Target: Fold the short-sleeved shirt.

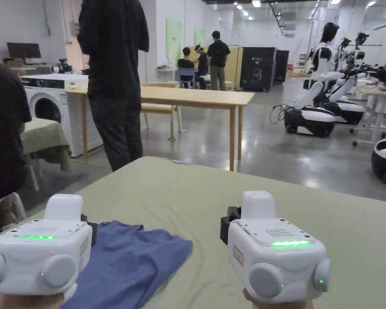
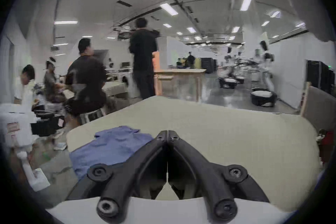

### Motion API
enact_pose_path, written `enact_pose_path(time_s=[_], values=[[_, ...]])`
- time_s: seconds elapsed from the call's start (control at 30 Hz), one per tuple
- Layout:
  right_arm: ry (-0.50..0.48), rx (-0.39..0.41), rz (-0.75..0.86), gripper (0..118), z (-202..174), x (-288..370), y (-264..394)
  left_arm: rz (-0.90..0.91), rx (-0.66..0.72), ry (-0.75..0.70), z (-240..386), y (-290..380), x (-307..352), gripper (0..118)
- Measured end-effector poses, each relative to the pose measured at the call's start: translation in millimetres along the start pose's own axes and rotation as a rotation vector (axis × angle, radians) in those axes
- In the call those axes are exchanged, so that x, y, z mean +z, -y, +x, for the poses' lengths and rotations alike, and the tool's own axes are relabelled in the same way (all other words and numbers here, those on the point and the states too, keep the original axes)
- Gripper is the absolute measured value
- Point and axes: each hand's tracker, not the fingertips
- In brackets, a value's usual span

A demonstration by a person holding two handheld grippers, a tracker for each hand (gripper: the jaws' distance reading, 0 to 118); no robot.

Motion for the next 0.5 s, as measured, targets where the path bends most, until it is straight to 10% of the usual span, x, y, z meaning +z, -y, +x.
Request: enact_pose_path(time_s=[0.23, 0.27, 0.33, 0.37, 0.5], values=[[-0.045, -0.006, -0.036, 1, -8.4, -26.7, 24.4, -0.147, 0.014, 0.078, 14.5, 15.0, -60.4, 1], [-0.041, -0.008, -0.039, 1, -5.8, -29.2, 27.5, -0.186, 0.005, 0.097, 21.9, 17.1, -80.2, 14], [-0.026, -0.009, -0.047, 1, 3.7, -32.2, 33.8, -0.284, -0.015, 0.123, 40.5, 19.3, -122.8, 95], [-0.015, -0.008, -0.05, 1, 8.1, -34.8, 36.8, -0.366, -0.021, 0.128, 48.9, 21.1, -150.5, 110], [0.033, 0.017, -0.077, 1, 29.1, -46.3, 49.9, -0.522, 0.029, 0.184, 106.3, 4.2, -176.0, 115]])
